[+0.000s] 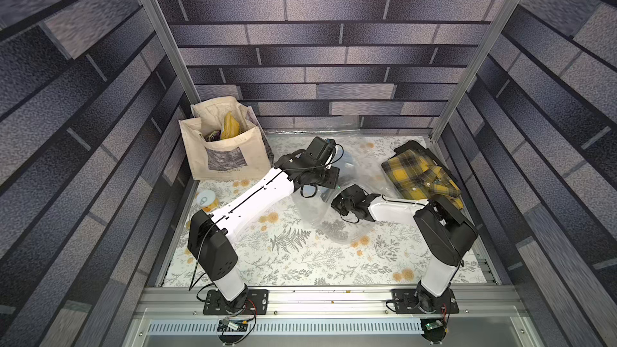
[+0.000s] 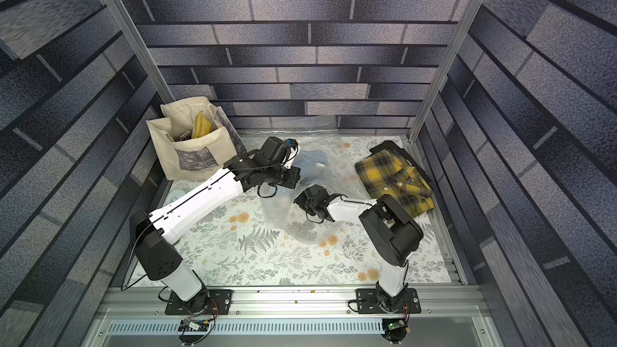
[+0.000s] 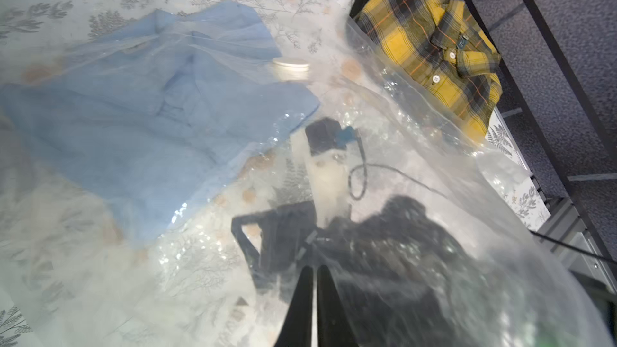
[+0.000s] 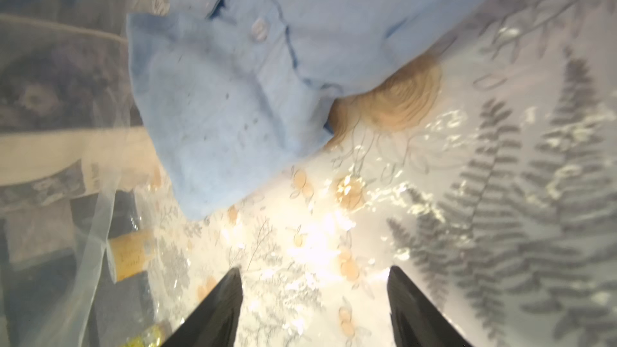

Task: Place the folded shirt into the vacuum bag
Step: Place the shirt in the vacuum bag, then adjust the vacuum bag at the center of the board.

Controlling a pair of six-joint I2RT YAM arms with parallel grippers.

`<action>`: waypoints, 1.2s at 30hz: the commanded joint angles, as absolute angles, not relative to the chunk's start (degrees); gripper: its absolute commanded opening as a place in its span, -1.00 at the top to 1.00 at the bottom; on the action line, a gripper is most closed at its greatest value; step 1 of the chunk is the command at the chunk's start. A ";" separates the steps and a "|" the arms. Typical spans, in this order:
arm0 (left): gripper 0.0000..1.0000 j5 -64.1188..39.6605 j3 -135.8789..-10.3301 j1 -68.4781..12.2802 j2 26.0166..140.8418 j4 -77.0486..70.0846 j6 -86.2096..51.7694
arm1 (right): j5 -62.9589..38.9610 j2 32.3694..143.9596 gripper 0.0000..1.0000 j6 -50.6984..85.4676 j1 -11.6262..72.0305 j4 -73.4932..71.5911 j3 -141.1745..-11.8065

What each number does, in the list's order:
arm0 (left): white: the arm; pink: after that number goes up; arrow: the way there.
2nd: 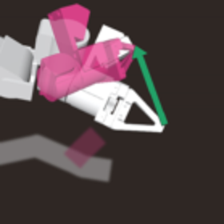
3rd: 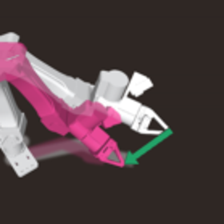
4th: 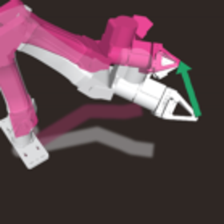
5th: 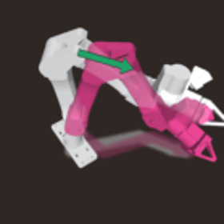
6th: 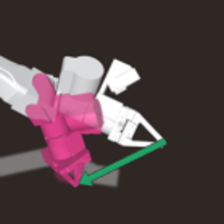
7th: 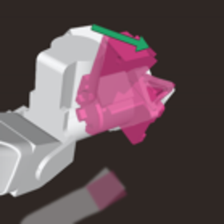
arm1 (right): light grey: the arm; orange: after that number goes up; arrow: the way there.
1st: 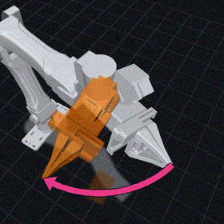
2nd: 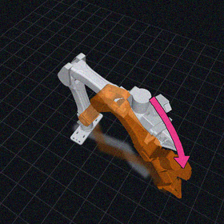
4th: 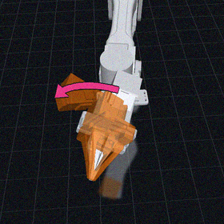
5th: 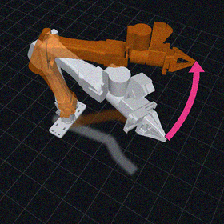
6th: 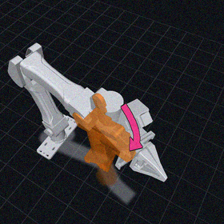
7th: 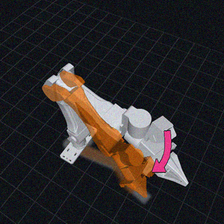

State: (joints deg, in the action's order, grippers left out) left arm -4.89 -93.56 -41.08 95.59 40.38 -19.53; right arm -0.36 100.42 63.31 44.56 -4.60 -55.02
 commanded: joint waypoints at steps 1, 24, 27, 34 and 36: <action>0.83 -3.82 -95.95 -39.83 96.85 39.67 -17.32 | -0.08 97.01 -0.40 60.79 48.37 6.20 -57.18; 0.83 -5.62 -92.02 -37.34 98.05 36.80 -18.33 | 4.99 81.68 -0.39 51.80 52.37 32.17 -59.92; 0.83 -5.77 -90.63 -37.33 98.52 36.18 -18.71 | 3.21 77.81 -0.39 50.25 52.61 34.03 -60.50; 0.78 -6.94 -84.32 -37.68 98.31 33.53 -20.36 | 4.44 73.41 -0.40 41.53 52.25 44.67 -72.73; 0.74 -7.00 -82.41 -38.12 97.89 32.70 -20.81 | 2.42 74.53 -0.41 39.23 51.71 47.23 -76.59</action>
